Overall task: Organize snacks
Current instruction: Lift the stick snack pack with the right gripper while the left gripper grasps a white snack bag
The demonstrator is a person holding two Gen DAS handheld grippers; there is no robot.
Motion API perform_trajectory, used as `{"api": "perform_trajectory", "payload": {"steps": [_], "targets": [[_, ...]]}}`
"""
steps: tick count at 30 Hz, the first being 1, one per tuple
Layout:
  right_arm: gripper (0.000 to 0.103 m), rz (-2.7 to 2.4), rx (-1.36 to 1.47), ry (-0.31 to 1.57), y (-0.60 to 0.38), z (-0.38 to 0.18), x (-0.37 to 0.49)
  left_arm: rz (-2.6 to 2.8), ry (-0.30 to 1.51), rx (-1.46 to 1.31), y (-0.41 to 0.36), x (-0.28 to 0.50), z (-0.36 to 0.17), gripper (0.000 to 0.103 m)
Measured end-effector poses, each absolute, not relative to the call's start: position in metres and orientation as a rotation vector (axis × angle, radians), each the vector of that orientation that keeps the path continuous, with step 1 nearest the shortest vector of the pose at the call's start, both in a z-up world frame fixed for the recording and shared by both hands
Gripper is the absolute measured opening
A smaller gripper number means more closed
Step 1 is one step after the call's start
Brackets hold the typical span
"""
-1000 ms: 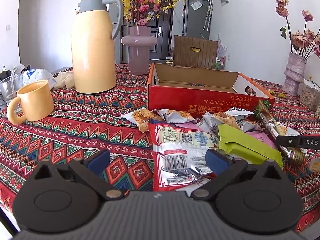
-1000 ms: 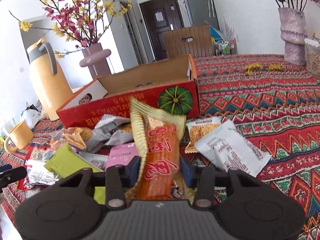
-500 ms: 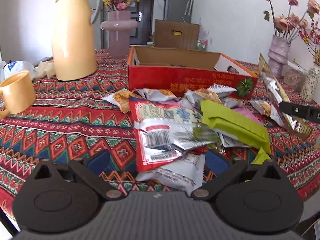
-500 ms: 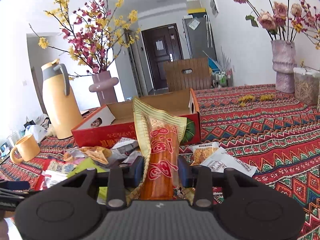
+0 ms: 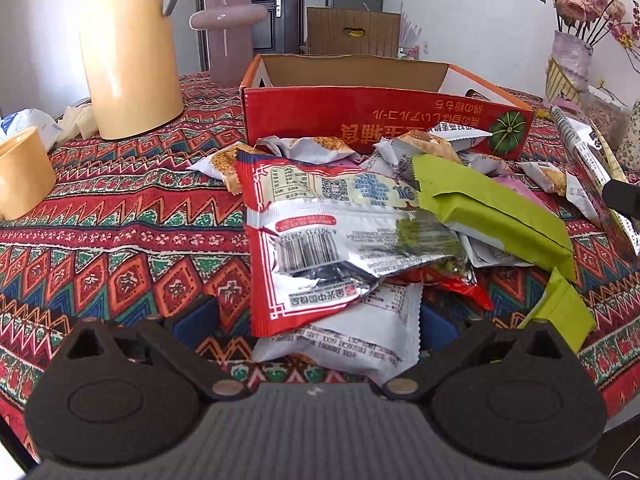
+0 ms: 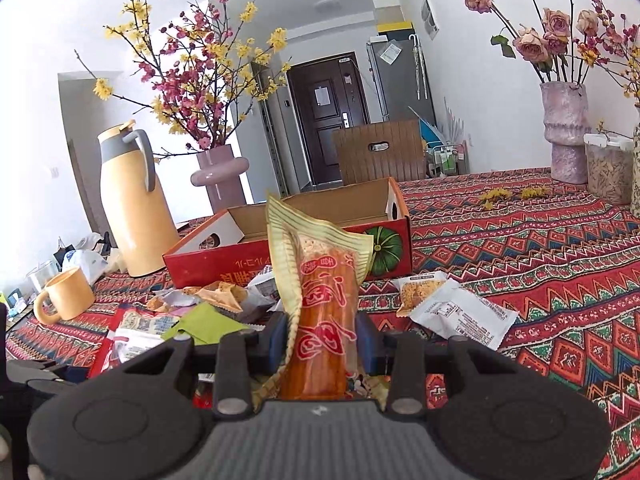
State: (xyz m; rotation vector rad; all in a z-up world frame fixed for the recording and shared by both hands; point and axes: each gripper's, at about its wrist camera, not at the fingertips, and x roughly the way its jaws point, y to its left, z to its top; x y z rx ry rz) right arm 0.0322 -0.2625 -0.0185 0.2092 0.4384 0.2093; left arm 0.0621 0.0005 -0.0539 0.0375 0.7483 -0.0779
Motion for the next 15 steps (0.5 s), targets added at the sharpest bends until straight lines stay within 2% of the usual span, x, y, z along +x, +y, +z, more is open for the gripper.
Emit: {"api": "perform_trajectory", "payload": {"steps": [9,11,13,15], "targets": [[0.036,0.217,0.218,0.447,-0.261,-0.02,0.031,-0.08,0.746,0.045,0.003,0.064,-0.053,0.101],[0.036,0.216,0.219,0.448,-0.261,-0.021,0.031,-0.075,0.732,0.038,0.004,0.06,-0.052,0.093],[0.036,0.217,0.219,0.447,-0.261,-0.021,0.031,-0.067,0.718,0.036,0.006,0.056,-0.049,0.068],[0.036,0.218,0.218,0.45,-0.261,-0.021,0.031,-0.074,0.713,0.02,0.01,0.053,-0.046,0.065]]}}
